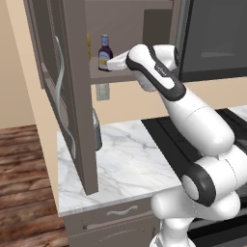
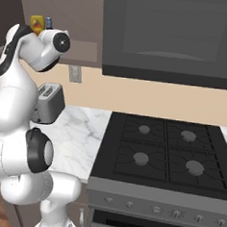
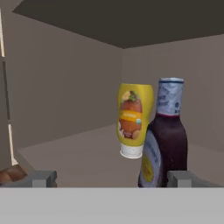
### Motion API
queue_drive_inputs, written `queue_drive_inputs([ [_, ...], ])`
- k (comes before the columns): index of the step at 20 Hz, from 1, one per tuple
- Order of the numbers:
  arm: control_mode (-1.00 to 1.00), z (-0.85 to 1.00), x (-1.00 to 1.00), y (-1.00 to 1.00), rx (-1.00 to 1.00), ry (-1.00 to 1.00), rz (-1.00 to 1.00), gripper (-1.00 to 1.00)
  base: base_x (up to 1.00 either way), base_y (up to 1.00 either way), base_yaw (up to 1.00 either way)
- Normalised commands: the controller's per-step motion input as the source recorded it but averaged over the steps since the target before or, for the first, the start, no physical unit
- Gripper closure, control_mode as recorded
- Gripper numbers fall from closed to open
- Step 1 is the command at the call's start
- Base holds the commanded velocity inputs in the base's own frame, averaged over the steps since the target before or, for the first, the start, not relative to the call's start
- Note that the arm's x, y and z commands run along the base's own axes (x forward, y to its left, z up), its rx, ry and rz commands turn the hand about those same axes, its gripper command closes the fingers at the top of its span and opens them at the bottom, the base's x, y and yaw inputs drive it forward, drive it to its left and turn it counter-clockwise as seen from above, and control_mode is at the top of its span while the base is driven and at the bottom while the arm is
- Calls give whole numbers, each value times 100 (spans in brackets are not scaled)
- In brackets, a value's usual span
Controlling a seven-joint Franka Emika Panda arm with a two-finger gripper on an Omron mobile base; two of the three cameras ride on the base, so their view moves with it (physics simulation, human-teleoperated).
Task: Move the mustard and condiment bottle from the cabinet to the dining counter.
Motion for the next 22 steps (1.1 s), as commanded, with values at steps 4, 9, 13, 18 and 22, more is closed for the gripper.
queue_drive_inputs([
  [4, -100, -4, 16, -1, 0, -3, 0, -100, 0, 0, 0],
  [9, -100, -5, 12, -3, 0, -3, 0, -100, 0, 0, 0],
  [13, -100, -5, 12, -2, 0, -3, 0, -100, 0, 0, 0],
  [18, -100, -6, 21, -1, 0, -1, 0, -100, 0, 0, 0],
  [22, -100, -5, 16, 0, 0, -1, 0, -100, 0, 0, 0],
])
